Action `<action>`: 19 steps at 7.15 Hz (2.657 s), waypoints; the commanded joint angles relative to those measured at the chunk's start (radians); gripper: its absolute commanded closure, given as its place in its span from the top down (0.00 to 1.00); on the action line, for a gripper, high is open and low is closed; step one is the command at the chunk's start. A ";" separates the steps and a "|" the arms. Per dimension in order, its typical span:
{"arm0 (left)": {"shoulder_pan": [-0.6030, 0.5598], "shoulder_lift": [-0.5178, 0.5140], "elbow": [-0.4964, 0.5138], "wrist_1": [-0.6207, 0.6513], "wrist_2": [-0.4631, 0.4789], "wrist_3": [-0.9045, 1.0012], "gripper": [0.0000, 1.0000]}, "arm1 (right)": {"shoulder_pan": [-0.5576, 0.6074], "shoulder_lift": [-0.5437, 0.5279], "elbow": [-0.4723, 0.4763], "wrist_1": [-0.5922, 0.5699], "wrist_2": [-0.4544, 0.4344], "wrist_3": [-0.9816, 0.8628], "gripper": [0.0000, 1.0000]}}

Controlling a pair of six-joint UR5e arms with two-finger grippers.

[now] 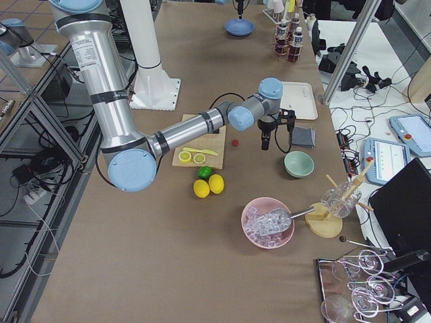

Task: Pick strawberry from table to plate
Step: 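Move the right gripper in over the green bowl toward the table center, then slide the blue plate inward with the left gripper while the right nears the strawberry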

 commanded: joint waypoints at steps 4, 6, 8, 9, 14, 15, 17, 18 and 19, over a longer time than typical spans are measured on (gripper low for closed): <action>0.013 0.012 0.011 0.001 -0.029 -0.001 0.72 | -0.008 0.005 0.003 0.001 -0.004 0.008 1.00; 0.013 0.016 0.011 0.002 -0.042 -0.003 0.49 | -0.015 0.005 0.003 0.001 -0.004 0.008 1.00; 0.013 0.014 0.008 0.005 -0.055 -0.004 0.00 | -0.023 0.005 0.003 0.001 -0.004 0.008 1.00; 0.013 0.009 0.007 0.005 -0.077 -0.022 0.00 | -0.026 0.006 0.003 0.001 -0.004 0.008 1.00; -0.017 -0.081 -0.207 0.336 -0.328 -0.056 0.00 | -0.043 0.037 -0.002 0.001 -0.004 0.008 1.00; -0.014 -0.113 -0.264 0.349 -0.341 -0.184 0.00 | -0.046 0.040 -0.002 0.001 -0.005 0.008 1.00; 0.045 -0.141 -0.376 0.341 -0.330 -0.401 0.00 | -0.080 0.041 0.001 0.011 -0.026 0.007 1.00; 0.108 -0.145 -0.451 0.341 -0.289 -0.523 0.00 | -0.110 0.038 -0.008 0.057 -0.049 0.007 1.00; 0.193 -0.161 -0.523 0.341 -0.222 -0.647 0.00 | -0.129 0.037 -0.007 0.072 -0.065 0.008 1.00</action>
